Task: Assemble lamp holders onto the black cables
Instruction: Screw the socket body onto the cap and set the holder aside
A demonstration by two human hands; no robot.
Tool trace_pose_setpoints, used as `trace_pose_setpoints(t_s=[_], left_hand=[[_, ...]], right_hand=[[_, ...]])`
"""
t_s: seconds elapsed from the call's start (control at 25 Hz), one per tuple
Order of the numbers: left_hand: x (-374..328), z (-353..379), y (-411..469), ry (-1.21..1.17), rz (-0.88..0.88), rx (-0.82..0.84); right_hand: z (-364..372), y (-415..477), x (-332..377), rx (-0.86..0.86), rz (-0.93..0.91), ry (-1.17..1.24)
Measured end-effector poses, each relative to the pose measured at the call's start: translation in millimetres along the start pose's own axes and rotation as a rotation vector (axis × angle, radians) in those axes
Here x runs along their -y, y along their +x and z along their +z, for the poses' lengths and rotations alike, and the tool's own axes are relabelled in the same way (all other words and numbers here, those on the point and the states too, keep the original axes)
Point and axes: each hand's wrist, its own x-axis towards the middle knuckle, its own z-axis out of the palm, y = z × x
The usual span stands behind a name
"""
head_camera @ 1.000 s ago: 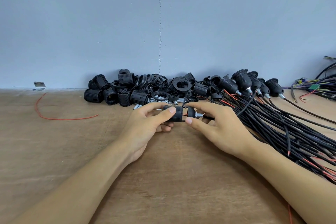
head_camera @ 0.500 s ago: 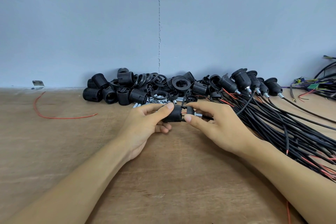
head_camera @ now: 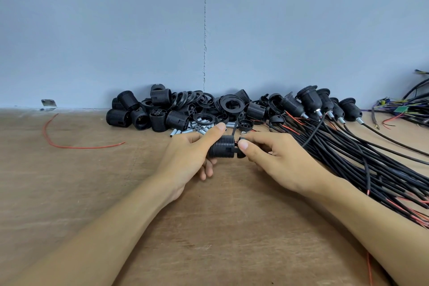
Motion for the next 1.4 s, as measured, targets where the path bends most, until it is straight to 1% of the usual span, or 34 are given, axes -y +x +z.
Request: trace_pose_setpoints(t_s=[0.2, 0.36, 0.56, 0.8, 1.04, 1.4], left_hand=[[3, 0, -2, 0.031, 0.036, 0.013], [3, 5, -9, 0.162, 0.084, 0.009], [3, 18, -21, 0.298, 0.213, -0.083], [6, 22, -19, 0.293, 0.227, -0.151], [7, 24, -21, 0.295, 0.258, -0.152], [7, 23, -21, 0.297, 0.253, -0.142]], right_hand=[[1, 0, -4, 0.013, -0.008, 0.002], [7, 0, -10, -0.060, -0.028, -0.058], [13, -1, -13, -0.137, -0.094, -0.083], [15, -1, -7, -0.132, -0.126, -0.115], [16, -2, -3, -0.125, -0.205, -0.208], [18, -4, -1, -0.127, -0.212, -0.185]])
